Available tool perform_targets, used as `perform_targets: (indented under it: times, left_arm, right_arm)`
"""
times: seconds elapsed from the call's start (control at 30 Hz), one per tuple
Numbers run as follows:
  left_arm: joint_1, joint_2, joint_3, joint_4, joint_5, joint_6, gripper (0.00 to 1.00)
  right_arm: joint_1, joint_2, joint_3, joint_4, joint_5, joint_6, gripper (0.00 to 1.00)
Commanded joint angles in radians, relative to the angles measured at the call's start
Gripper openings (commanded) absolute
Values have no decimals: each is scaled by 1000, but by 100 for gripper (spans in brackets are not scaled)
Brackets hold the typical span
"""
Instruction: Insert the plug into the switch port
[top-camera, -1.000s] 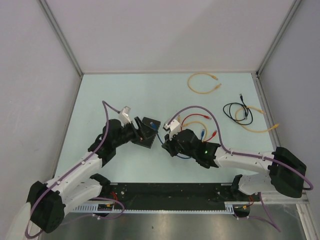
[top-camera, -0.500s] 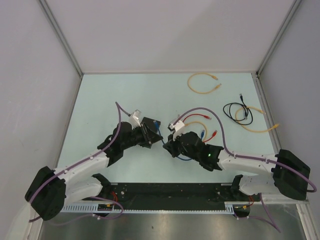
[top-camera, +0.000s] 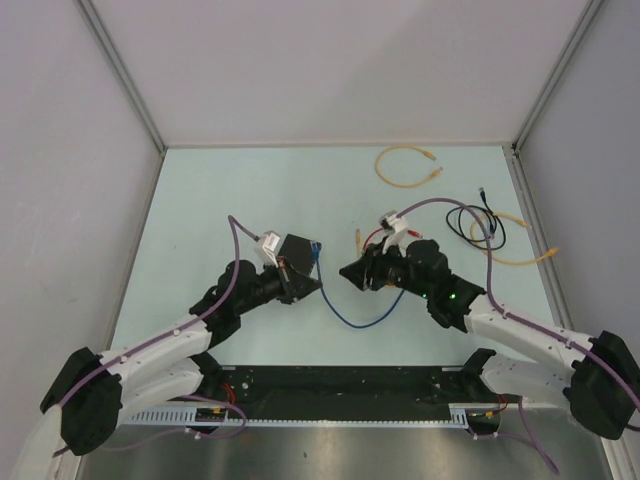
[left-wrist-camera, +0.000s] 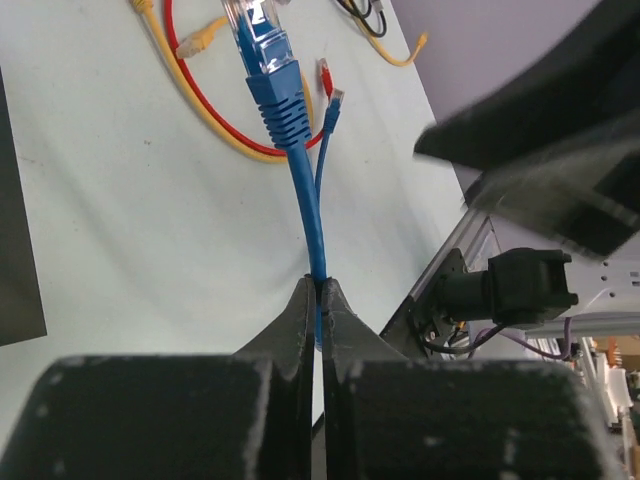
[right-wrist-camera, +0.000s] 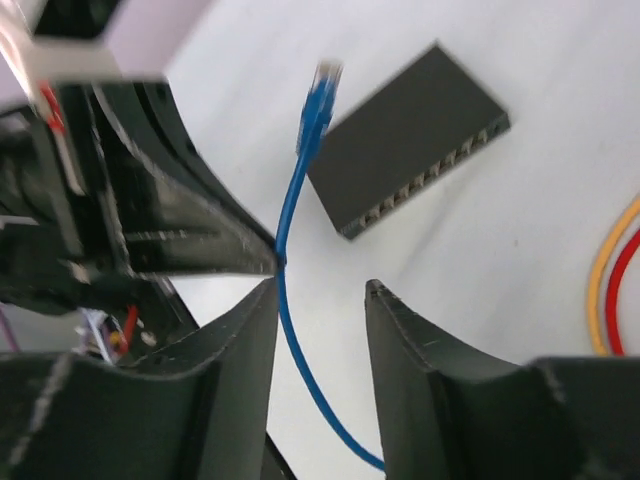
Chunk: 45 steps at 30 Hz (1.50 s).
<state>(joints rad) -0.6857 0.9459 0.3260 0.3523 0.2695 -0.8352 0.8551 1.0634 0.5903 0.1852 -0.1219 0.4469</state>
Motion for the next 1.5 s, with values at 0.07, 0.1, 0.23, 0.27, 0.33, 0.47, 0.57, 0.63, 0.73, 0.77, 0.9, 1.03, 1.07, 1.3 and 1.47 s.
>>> perform_targets:
  times: [0.07, 0.1, 0.23, 0.27, 0.33, 0.47, 0.57, 0.63, 0.73, 0.77, 0.9, 1.03, 1.07, 1.3, 1.47]
  left_arm:
    - [-15, -67, -5, 96, 10, 93, 0]
    - [-18, -68, 8, 79, 2, 96, 0]
    - [-23, -68, -1, 127, 34, 96, 0]
    - [-23, -68, -8, 146, 39, 88, 0]
    - [-28, -67, -16, 162, 48, 77, 0]
    - [-35, -71, -18, 180, 50, 77, 0]
    - [-44, -75, -15, 179, 51, 88, 0]
    - [-48, -73, -16, 178, 53, 94, 0]
    - [-54, -72, -24, 200, 54, 90, 0]
    - [-55, -70, -22, 200, 56, 90, 0]
    - [-54, -79, -2, 134, 45, 94, 23]
    - [-51, -159, 63, -60, -62, 136, 55]
    - [-46, -170, 80, -99, -114, 142, 59]
    - [-9, -156, 286, -344, -222, 68, 84]
    - [3, -88, 389, -429, -234, -30, 85]
  right_arm:
    - [-177, -19, -1, 210, -285, 148, 52]
    - [-180, 3, -1, 229, -292, 156, 54]
    - [-165, 81, 2, 299, -303, 194, 58]
    - [-160, 98, 2, 339, -309, 205, 58]
    - [-140, 144, 2, 408, -332, 228, 59]
    - [-114, 211, 2, 479, -340, 260, 58]
    - [-94, 247, 3, 534, -349, 277, 54]
    - [-87, 260, 3, 571, -354, 288, 50]
    - [-84, 286, 3, 580, -364, 299, 36]
    - [-80, 291, 3, 579, -364, 296, 31]
    - [-74, 262, 12, 515, -335, 227, 0]
    - [-39, 170, 80, 186, -181, -6, 0]
    - [11, 153, 98, 116, -53, -66, 0]
    - [240, 116, 161, -85, 463, -359, 0]
    - [335, 155, 177, -55, 688, -445, 0]
